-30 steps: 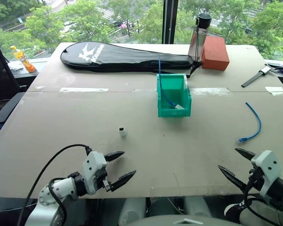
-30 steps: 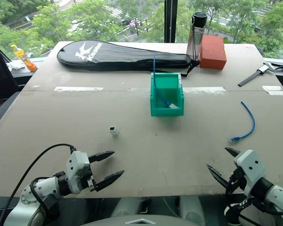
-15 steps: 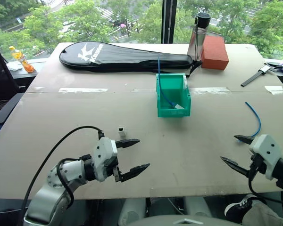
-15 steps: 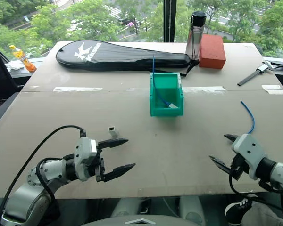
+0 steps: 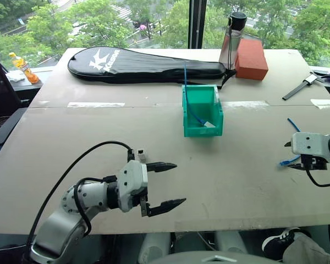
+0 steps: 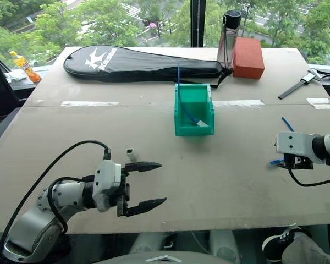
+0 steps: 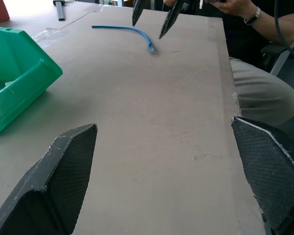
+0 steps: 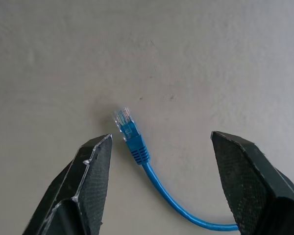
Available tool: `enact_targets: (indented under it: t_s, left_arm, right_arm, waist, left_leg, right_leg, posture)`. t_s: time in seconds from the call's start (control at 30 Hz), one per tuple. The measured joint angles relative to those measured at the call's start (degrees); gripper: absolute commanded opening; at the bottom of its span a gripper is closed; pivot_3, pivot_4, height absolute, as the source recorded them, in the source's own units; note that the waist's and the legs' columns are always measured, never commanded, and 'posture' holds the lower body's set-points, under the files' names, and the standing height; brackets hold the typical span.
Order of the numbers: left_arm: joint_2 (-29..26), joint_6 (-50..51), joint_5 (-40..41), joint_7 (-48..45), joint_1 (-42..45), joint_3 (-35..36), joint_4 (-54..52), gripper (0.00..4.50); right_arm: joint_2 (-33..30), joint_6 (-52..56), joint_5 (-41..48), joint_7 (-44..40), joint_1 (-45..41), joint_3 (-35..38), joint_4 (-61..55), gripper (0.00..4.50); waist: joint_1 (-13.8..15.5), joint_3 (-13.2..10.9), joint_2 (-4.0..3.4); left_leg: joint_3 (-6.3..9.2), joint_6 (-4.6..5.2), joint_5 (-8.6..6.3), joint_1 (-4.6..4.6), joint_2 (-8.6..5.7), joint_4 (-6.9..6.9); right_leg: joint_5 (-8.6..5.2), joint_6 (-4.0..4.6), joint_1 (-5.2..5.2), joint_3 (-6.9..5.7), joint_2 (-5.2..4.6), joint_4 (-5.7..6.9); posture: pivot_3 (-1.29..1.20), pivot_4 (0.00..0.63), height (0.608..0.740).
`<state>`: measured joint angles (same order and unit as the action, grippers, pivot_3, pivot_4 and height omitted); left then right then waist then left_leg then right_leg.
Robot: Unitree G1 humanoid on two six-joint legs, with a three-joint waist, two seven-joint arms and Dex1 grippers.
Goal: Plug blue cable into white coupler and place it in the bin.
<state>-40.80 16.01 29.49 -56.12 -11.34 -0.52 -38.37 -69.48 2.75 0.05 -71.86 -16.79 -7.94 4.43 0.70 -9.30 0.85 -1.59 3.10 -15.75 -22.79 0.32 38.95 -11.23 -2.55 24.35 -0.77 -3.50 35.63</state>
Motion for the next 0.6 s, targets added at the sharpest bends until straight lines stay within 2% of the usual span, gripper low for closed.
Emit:
enact_targets:
  t_s: [0.23, 0.27, 0.33, 0.47, 0.6]
  left_arm:
    - [0.0, 2.3, 0.2, 4.0, -3.1, 0.2, -5.9, 4.50]
    - [-0.1, 2.5, 0.6, 4.3, -3.2, 0.3, -6.4, 4.50]
    - [-0.1, 3.1, 1.2, 5.1, -3.1, 0.4, -7.0, 4.50]
    - [-0.3, 4.6, 2.3, 6.1, -1.6, 0.6, -7.2, 4.50]
    - [-0.6, 5.5, 2.9, 6.3, -0.4, 0.6, -7.2, 4.50]
  right_arm:
    - [2.1, -4.0, -3.8, -4.3, -5.6, -4.3, 7.9, 3.34]
    - [2.6, -4.1, -4.4, -4.5, -6.2, -4.8, 8.9, 2.80]
    - [3.7, -4.1, -5.0, -4.7, -6.9, -5.1, 10.5, 2.07]
    - [5.5, -3.3, -5.8, -6.2, -8.6, -5.5, 12.0, 0.15]
    - [6.1, -2.9, -6.1, -6.6, -9.2, -5.5, 12.8, 0.07]
  waist:
    - [0.1, -0.1, -0.10]
    - [0.1, -0.1, -0.10]
    - [0.1, -0.1, -0.11]
    - [-0.1, -0.1, -0.10]
    - [-0.1, 0.0, -0.08]
  left_leg:
    - [0.00, 0.01, 0.00, 0.05, 0.00, 0.01]
    - [0.00, 0.01, 0.00, 0.09, 0.00, 0.02]
    - [0.00, 0.01, 0.00, 0.10, 0.00, 0.02]
    - [-0.02, 0.01, 0.00, 0.13, 0.01, 0.07]
    - [-0.03, 0.01, 0.00, 0.16, 0.01, 0.09]
  right_leg:
    - [0.05, 0.07, -0.02, -0.01, 0.01, 0.06]
    - [0.04, 0.04, -0.03, -0.01, 0.01, 0.09]
    - [0.05, 0.05, -0.03, 0.00, 0.03, 0.11]
    - [0.08, 0.09, -0.06, 0.02, 0.06, 0.12]
    - [0.08, 0.10, -0.10, 0.02, 0.07, 0.12]
  posture:
    - [0.00, 0.150, 0.740]
    - [0.00, 0.150, 0.740]
    - [0.00, 0.150, 0.740]
    - [0.00, 0.150, 0.740]
    - [0.00, 0.150, 0.740]
